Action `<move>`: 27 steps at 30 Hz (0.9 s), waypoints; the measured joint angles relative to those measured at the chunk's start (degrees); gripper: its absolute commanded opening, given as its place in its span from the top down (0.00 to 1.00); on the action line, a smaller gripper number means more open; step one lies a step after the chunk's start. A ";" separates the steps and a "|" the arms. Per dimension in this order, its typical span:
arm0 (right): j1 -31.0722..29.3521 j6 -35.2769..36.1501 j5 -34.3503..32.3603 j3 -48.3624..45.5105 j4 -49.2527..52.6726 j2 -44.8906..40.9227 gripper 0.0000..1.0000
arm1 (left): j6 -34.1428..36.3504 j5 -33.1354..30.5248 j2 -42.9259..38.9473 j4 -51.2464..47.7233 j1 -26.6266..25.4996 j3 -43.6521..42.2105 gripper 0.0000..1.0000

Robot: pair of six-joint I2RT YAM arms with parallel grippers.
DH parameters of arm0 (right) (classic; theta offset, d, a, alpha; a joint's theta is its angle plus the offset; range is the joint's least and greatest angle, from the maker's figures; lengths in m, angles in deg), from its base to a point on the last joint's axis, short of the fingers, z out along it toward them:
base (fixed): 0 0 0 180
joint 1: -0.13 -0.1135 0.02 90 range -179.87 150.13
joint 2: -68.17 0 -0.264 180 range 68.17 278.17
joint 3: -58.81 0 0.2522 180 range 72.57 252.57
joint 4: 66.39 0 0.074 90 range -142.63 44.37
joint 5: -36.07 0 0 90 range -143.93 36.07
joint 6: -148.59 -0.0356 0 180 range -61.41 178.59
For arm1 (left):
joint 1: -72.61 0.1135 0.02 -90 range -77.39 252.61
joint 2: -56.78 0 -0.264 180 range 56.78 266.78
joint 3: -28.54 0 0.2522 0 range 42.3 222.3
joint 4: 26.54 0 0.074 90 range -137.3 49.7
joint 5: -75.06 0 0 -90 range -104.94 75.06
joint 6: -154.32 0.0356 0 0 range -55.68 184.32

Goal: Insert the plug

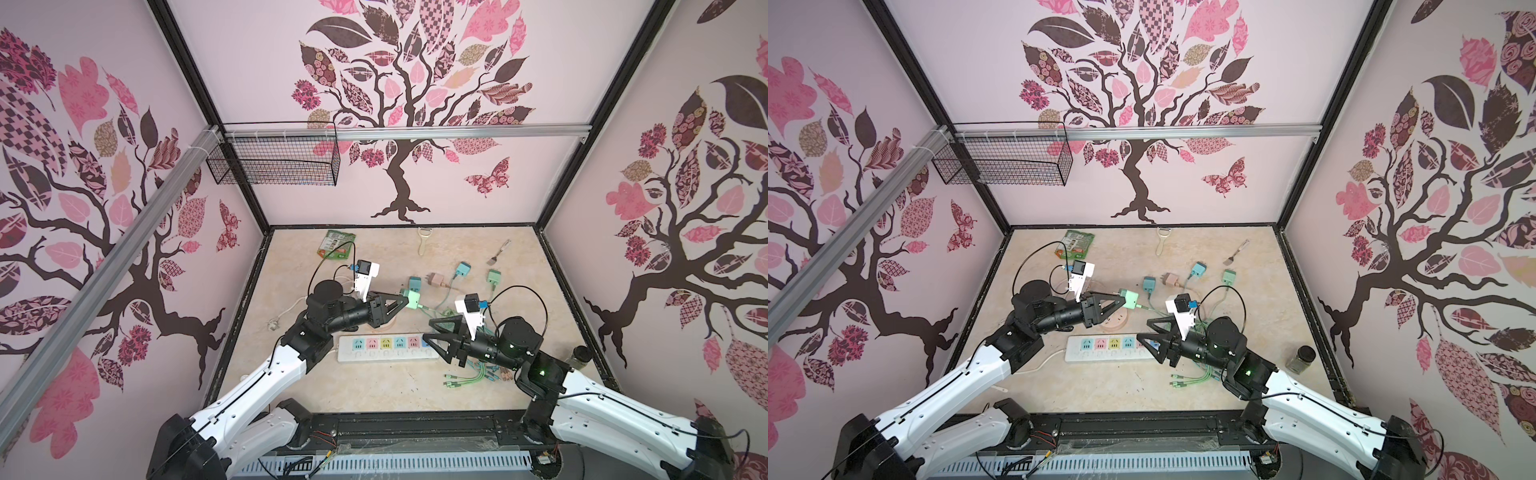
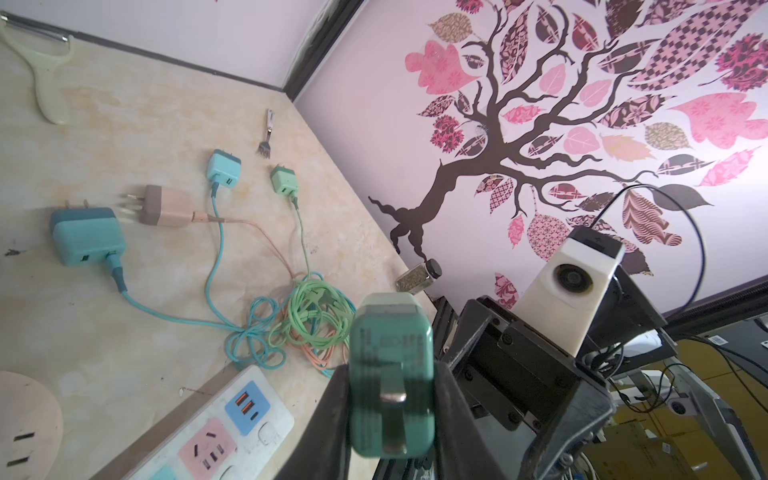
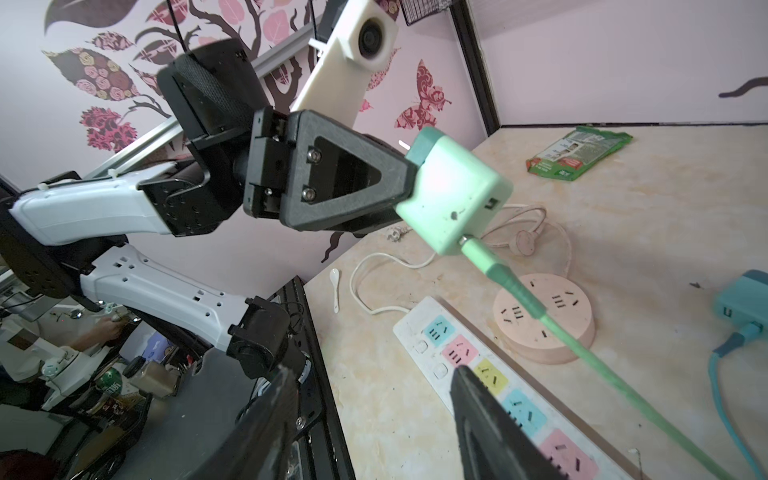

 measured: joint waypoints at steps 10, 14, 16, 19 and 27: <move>0.00 -4.81 2.32 -2.40 -16.85 3.58 0.46 | -4.35 -0.79 -2.64 15.52 -1.79 -3.32 1.00; 0.11 -5.66 3.06 -3.65 -22.05 4.98 0.53 | -5.14 -0.57 -2.71 19.45 -3.56 -4.15 1.00; 0.44 -6.19 3.48 -3.82 -24.11 5.81 0.54 | -5.01 -0.55 -2.86 20.61 -4.83 -4.17 1.00; 0.79 -6.93 3.98 -4.00 -27.17 6.91 0.55 | -4.57 -0.57 -3.23 22.38 -6.82 -4.17 1.00; 0.85 -7.85 4.81 -4.00 -33.86 7.98 0.57 | -4.68 -0.59 -2.60 27.89 -8.26 -5.01 1.00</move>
